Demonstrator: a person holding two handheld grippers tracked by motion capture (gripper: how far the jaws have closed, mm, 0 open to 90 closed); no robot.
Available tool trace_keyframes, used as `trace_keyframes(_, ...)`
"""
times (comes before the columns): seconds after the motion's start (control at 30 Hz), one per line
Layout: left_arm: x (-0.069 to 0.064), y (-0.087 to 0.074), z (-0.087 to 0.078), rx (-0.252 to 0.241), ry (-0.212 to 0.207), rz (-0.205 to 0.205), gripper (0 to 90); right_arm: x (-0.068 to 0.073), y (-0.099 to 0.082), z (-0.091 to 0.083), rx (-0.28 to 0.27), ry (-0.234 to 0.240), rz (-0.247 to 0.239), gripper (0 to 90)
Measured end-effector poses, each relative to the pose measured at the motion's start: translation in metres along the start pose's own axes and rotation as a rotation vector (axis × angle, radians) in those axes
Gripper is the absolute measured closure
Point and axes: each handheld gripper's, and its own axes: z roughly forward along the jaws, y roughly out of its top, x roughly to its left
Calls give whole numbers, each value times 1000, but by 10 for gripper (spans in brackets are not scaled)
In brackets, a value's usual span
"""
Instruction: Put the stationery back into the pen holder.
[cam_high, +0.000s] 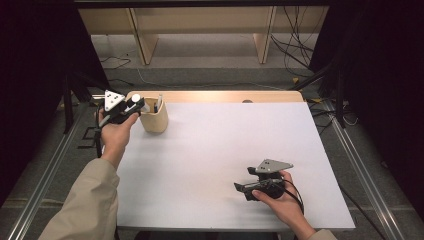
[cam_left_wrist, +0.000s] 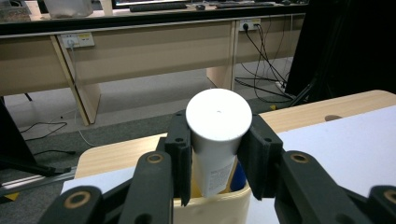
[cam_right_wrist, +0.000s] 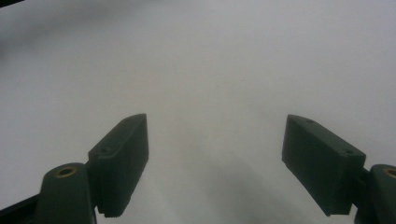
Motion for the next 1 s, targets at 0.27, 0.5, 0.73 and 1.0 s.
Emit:
trace_keyframes(0.27, 2, -2, 4, 7, 12, 5, 666, 0, 0, 0, 0, 0, 0, 239)
trace_keyframes(0.5, 2, -4, 8, 14, 19, 13, 666, 0, 0, 0, 1, 1, 1, 239)
trace_keyframes(0.73, 1, -5, 12, 18, 20, 13, 666, 0, 0, 1, -1, 2, 1, 239)
trace_keyframes(1.0, 1, -6, 15, 26, 24, 17, 666, 0, 0, 1, -2, 4, -1, 239)
